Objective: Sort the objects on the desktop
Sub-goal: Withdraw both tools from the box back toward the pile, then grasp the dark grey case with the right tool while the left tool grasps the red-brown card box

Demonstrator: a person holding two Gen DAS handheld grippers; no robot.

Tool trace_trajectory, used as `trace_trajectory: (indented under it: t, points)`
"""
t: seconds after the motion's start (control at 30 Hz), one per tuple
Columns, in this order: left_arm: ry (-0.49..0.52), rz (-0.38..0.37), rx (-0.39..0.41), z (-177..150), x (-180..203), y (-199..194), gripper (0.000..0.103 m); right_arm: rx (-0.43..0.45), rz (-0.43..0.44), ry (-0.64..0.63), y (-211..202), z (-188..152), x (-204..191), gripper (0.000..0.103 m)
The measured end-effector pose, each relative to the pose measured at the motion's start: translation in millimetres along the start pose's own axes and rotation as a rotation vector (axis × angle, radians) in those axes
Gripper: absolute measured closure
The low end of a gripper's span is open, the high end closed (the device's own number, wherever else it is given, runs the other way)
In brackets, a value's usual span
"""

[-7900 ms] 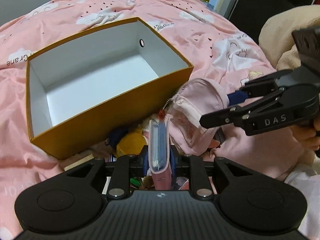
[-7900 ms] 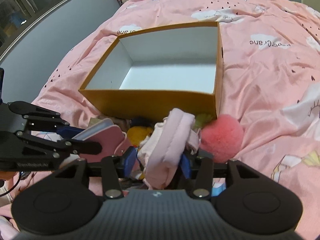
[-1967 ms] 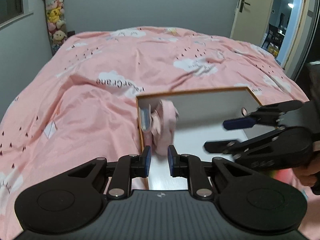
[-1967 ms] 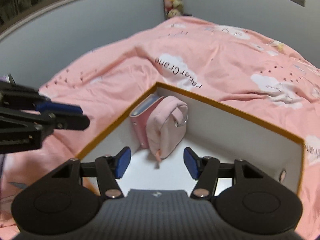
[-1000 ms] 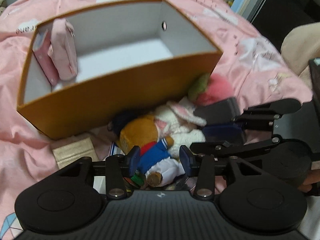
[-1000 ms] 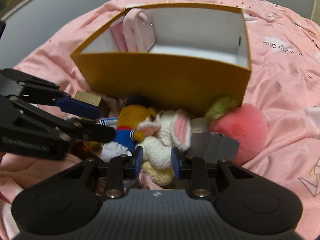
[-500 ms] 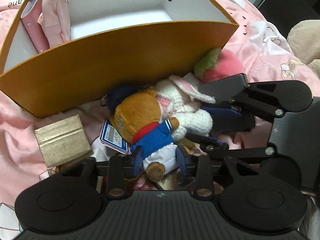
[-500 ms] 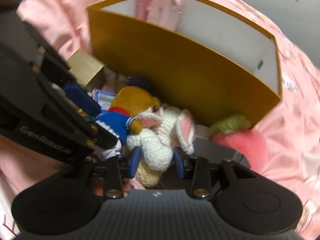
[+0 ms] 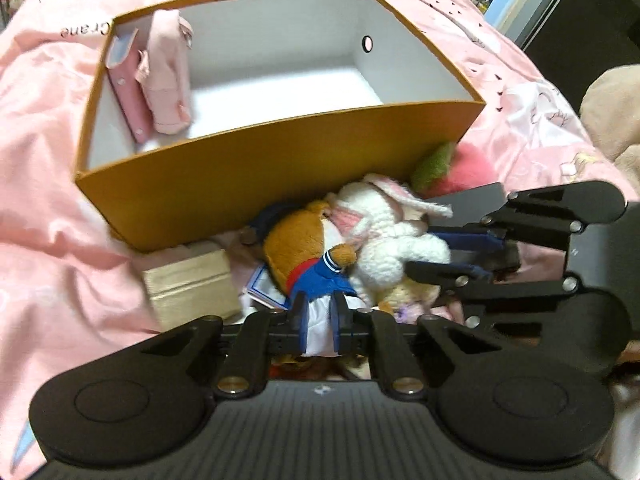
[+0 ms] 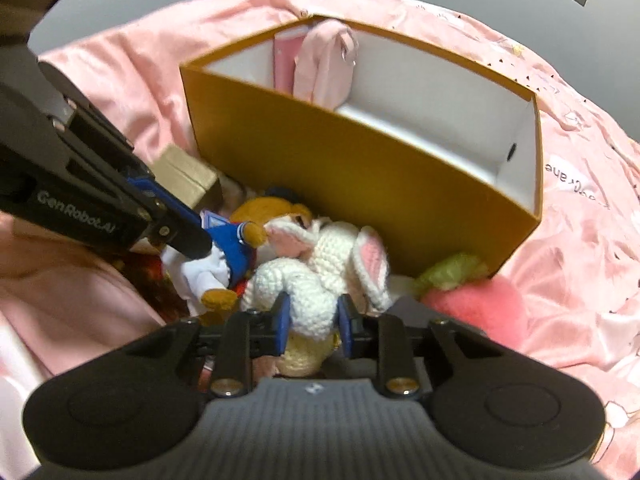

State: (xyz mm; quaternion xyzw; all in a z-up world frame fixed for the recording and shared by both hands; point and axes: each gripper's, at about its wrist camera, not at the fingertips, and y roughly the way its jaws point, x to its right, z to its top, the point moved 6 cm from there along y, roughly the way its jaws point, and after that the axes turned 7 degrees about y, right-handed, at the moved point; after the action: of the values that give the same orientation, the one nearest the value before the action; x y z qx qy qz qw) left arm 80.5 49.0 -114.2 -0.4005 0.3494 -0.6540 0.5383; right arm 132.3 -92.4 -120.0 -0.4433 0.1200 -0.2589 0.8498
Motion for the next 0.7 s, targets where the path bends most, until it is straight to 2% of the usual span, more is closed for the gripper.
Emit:
trace_trajectory:
  t: [0.1, 0.17, 0.33, 0.4, 0.47, 0.57, 0.7]
  points:
    - [0.008, -0.014, -0.001, -0.4, 3.7, 2.2, 0.090, -0.027, 0.002, 0.015, 7.8, -1.1, 0.4, 0.075]
    - [0.066, -0.028, 0.008, 1.9, 12.6, -2.4, 0.090, -0.048, -0.015, 0.029, 11.0, -3.7, 4.4, 0.072]
    - [0.321, -0.095, 0.014, 3.4, 39.0, -24.8, 0.086, -0.003, 0.079, 0.134, -19.1, 3.5, 20.4, 0.071]
    - [0.411, -0.116, -0.002, 0.1, 49.5, -27.3, 0.080, 0.003, 0.094, 0.170, -30.7, 4.5, 29.5, 0.071]
    - [0.501, -0.115, -0.023, -5.2, 61.3, -23.8, 0.076, 0.010, 0.075, 0.191, -41.5, 1.8, 39.7, 0.064]
    - [0.633, -0.114, -0.062, -19.5, 79.7, -10.3, 0.074, 0.011, 0.038, 0.223, -51.6, -5.6, 52.6, 0.064]
    - [0.667, -0.141, -0.114, -30.6, 86.2, 8.1, 0.072, -0.002, 0.012, 0.264, -55.6, -17.7, 64.6, 0.064]
